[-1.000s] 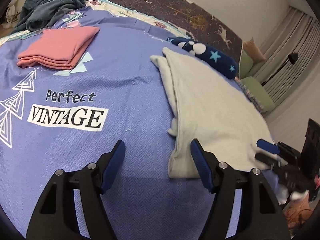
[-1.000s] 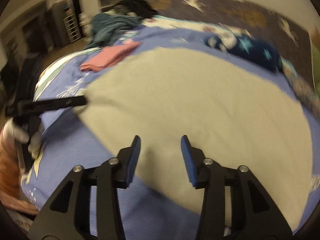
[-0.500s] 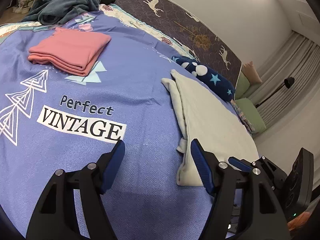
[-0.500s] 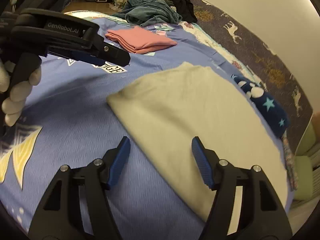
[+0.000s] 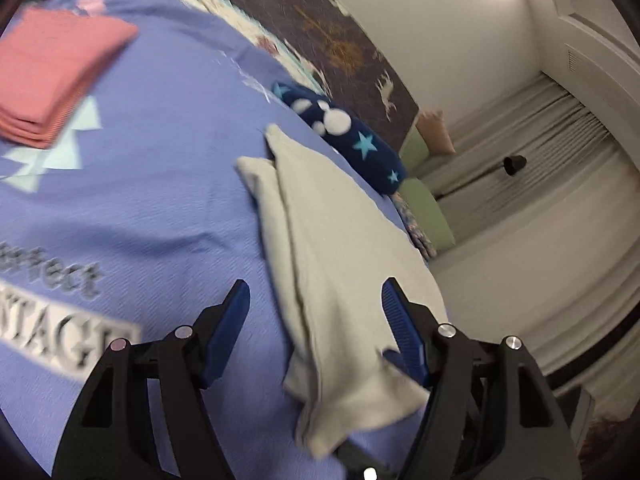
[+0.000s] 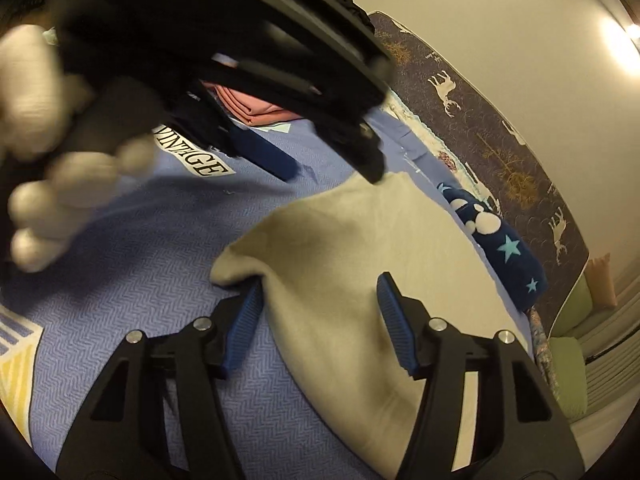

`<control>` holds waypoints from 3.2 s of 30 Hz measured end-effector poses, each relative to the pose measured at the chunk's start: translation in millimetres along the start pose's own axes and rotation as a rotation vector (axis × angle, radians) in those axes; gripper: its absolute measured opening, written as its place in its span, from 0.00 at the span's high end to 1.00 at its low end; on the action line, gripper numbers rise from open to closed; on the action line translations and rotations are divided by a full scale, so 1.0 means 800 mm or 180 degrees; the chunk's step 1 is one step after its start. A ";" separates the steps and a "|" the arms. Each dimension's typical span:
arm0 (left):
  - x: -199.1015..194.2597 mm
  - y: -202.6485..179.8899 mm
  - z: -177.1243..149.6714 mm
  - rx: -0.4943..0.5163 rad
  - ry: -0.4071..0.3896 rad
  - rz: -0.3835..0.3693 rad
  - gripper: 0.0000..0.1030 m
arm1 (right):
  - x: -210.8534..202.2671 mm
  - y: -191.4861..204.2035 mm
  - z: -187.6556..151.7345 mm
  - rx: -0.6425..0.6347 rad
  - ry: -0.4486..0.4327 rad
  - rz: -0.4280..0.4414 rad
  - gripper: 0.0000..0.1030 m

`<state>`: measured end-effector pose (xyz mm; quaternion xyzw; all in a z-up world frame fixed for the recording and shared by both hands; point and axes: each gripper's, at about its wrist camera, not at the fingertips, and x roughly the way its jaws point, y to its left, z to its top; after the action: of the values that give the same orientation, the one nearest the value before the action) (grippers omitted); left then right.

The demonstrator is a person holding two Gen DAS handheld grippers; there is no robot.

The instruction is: Fold small clothes

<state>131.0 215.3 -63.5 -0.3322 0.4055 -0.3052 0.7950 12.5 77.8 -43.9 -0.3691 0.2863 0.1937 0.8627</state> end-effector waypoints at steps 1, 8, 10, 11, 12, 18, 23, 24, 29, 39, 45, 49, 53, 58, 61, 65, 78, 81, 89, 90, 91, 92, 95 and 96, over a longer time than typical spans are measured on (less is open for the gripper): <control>0.018 0.002 0.009 -0.0011 0.0108 -0.0020 0.33 | 0.000 -0.004 -0.001 0.0042 0.0011 0.0017 0.43; 0.075 0.013 0.056 -0.0178 0.0226 -0.0396 0.33 | 0.003 -0.014 -0.008 0.0153 0.0092 0.0063 0.42; 0.083 0.015 0.067 -0.0233 0.0192 -0.0464 0.33 | 0.011 -0.010 -0.001 0.0099 0.0098 0.0010 0.42; 0.089 0.012 0.072 -0.0215 0.0208 -0.0462 0.34 | 0.015 -0.008 0.003 0.0078 0.0091 -0.0018 0.42; 0.093 0.008 0.076 -0.0172 0.0244 -0.0421 0.36 | 0.022 -0.007 0.008 0.0045 0.0069 -0.0072 0.42; 0.106 -0.007 0.090 0.0017 0.0521 -0.0072 0.93 | 0.026 -0.021 0.011 0.0151 -0.0009 -0.0001 0.87; 0.098 -0.045 0.101 0.0135 0.0376 -0.0191 0.93 | -0.011 -0.069 0.011 0.0700 -0.0300 0.0096 0.88; 0.099 -0.053 0.103 0.0143 0.0367 -0.0202 0.93 | -0.017 -0.079 0.010 0.0790 -0.0338 0.0095 0.88; 0.113 -0.102 0.111 0.0279 0.0360 -0.0194 0.93 | -0.045 -0.122 -0.005 0.1196 -0.0442 0.0089 0.88; 0.144 -0.174 0.103 0.0394 0.0359 -0.0070 0.93 | -0.076 -0.192 -0.059 0.1836 -0.0511 0.0134 0.89; 0.173 -0.215 0.096 0.0469 0.0416 -0.0044 0.93 | -0.098 -0.224 -0.096 0.2117 -0.0597 0.0097 0.90; 0.199 -0.245 0.084 0.0586 0.0495 -0.0009 0.93 | -0.106 -0.243 -0.126 0.2333 -0.0590 0.0111 0.89; 0.225 -0.267 0.070 0.0673 0.0573 0.0060 0.93 | -0.110 -0.258 -0.155 0.2542 -0.0537 0.0144 0.89; 0.260 -0.289 0.049 0.0754 0.0695 0.0123 0.93 | -0.116 -0.272 -0.193 0.2717 -0.0494 0.0142 0.89; 0.281 -0.301 0.038 0.0784 0.0755 0.0149 0.93 | -0.119 -0.279 -0.212 0.2806 -0.0465 0.0138 0.90; 0.308 -0.320 0.023 0.0862 0.0855 0.0145 0.93 | -0.124 -0.293 -0.243 0.2964 -0.0438 0.0105 0.90; 0.408 -0.366 -0.034 0.1286 0.1258 0.0495 0.93 | -0.126 -0.321 -0.328 0.3472 -0.0272 0.0094 0.91; 0.424 -0.368 -0.047 0.1398 0.1304 0.0598 0.93 | -0.122 -0.324 -0.348 0.3616 -0.0220 0.0155 0.92; 0.444 -0.382 -0.063 0.1545 0.1262 0.0757 0.82 | -0.116 -0.327 -0.372 0.3808 -0.0174 0.0322 0.92; 0.441 -0.386 -0.064 0.1569 0.1220 0.0709 0.79 | -0.115 -0.329 -0.376 0.3838 -0.0165 0.0343 0.92; 0.436 -0.396 -0.065 0.1630 0.1170 0.0648 0.76 | -0.114 -0.331 -0.382 0.3883 -0.0149 0.0372 0.92; 0.431 -0.405 -0.068 0.1692 0.1131 0.0603 0.74 | -0.112 -0.333 -0.388 0.3935 -0.0133 0.0407 0.92; 0.409 -0.438 -0.073 0.1970 0.0985 0.0479 0.61 | -0.107 -0.336 -0.402 0.4075 -0.0110 0.0560 0.92; 0.401 -0.446 -0.075 0.2054 0.0949 0.0444 0.58 | -0.106 -0.337 -0.407 0.4122 -0.0112 0.0628 0.92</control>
<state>158.4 -255.1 44.3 0.0125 0.4214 -0.4076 0.8100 -19.3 -352.0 -31.3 0.2563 0.3634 0.0663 0.8932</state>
